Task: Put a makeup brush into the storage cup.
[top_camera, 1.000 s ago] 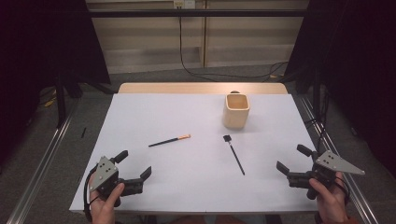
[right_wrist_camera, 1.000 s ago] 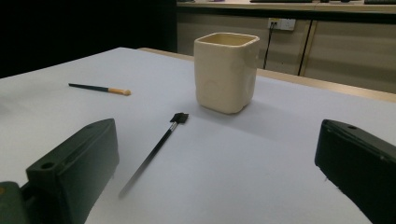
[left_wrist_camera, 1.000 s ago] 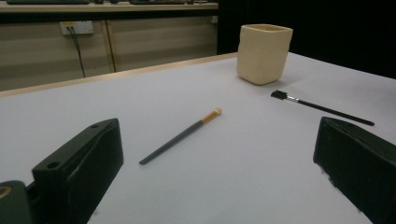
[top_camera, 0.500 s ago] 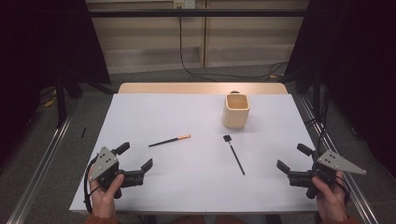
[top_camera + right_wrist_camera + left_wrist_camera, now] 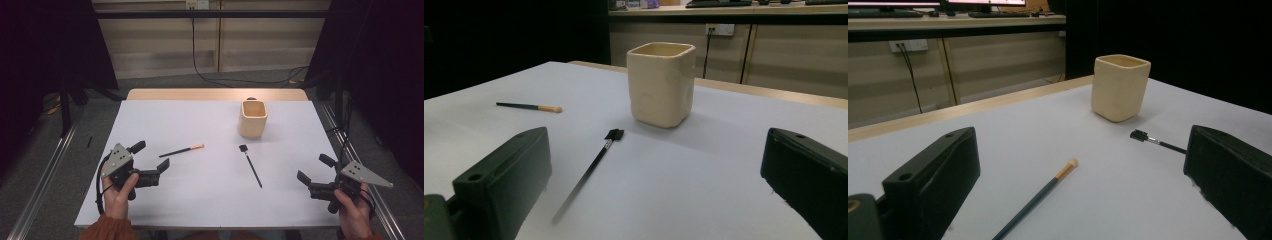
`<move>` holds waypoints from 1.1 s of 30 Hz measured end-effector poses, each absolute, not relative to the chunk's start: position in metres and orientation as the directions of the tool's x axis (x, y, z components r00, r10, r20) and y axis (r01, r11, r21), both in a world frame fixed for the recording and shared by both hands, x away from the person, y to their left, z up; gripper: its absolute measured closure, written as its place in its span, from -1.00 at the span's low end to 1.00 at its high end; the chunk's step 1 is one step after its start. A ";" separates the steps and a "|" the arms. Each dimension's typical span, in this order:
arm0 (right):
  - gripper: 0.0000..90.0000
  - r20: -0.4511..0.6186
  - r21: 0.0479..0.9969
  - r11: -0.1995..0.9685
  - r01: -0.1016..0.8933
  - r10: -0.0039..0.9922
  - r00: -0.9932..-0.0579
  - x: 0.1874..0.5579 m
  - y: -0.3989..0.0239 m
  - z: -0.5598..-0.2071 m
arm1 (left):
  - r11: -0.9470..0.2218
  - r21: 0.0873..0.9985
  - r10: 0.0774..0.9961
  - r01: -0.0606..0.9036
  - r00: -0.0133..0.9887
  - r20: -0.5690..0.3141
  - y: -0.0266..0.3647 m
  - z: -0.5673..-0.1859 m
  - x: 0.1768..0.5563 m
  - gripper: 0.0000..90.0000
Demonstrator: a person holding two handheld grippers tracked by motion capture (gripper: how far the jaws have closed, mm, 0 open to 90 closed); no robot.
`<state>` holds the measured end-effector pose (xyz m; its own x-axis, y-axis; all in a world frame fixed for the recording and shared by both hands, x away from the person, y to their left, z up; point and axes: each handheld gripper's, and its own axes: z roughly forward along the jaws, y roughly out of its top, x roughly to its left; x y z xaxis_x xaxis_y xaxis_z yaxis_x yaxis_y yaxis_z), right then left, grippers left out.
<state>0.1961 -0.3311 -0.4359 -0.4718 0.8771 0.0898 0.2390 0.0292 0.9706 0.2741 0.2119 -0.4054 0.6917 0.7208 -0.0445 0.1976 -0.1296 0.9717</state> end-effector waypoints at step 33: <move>-1.00 0.107 0.968 0.024 0.249 0.859 -0.500 0.199 -0.329 -0.437 | -0.125 0.974 0.713 0.187 0.700 -0.043 0.202 -0.373 0.346 -0.97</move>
